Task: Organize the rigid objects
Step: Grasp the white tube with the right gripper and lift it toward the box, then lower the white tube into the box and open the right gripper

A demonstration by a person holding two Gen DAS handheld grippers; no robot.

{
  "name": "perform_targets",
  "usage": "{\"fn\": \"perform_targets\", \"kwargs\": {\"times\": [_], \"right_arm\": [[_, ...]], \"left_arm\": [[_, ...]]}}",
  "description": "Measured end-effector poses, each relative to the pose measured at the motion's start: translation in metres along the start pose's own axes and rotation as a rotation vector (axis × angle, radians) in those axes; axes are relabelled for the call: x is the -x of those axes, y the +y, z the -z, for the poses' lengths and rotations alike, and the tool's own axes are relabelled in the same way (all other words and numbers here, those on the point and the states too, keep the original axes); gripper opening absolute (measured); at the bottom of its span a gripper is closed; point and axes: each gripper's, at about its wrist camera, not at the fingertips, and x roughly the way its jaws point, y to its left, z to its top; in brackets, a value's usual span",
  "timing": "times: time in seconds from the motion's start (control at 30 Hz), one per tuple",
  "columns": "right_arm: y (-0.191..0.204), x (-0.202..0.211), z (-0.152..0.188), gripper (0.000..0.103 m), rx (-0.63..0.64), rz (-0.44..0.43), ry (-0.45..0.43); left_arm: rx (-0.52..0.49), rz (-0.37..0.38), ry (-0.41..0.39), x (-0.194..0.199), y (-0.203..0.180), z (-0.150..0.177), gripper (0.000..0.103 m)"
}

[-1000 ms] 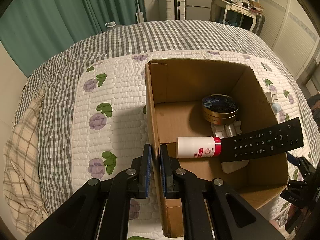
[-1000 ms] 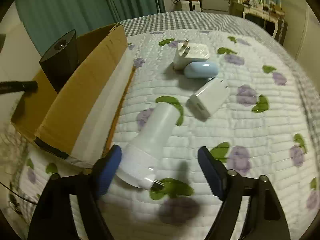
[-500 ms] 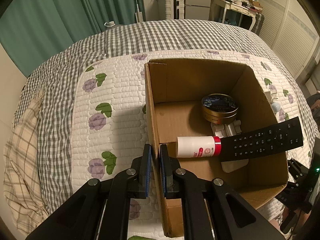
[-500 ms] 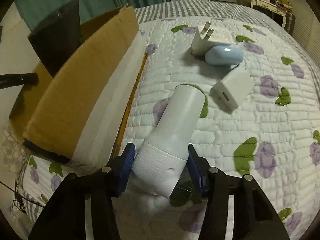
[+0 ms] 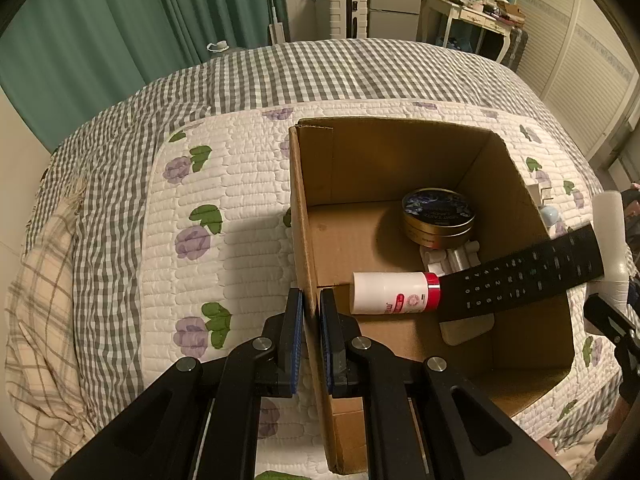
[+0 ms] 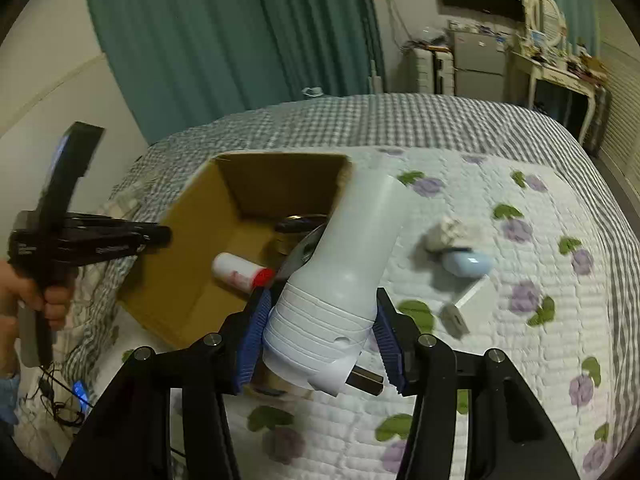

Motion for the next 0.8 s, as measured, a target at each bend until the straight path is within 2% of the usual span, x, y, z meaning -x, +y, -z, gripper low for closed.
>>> {"fn": "perform_targets", "kwargs": {"times": [0.2, 0.37, 0.63, 0.73, 0.8], "right_arm": [[0.029, -0.021, -0.027, 0.051, 0.044, -0.066, 0.002], [0.05, -0.066, -0.045, 0.051, 0.102, -0.069, 0.059], [0.061, -0.1, -0.029, 0.051, 0.194, 0.008, 0.137], [0.07, -0.1, -0.019, 0.051, 0.267, 0.061, 0.13], [0.072, -0.1, -0.015, 0.051, 0.279, 0.066, 0.127]], "left_arm": [[0.001, 0.005, -0.001, 0.0, 0.001, 0.0, 0.008], [-0.006, 0.005, 0.0, 0.0, 0.001, 0.0, 0.008], [-0.011, 0.011, -0.003, 0.0, 0.001, -0.001, 0.008], [-0.013, 0.005, -0.003, 0.0, 0.0, -0.001, 0.008], [-0.01, 0.005, -0.003, -0.001, 0.0, -0.001, 0.008]]}}
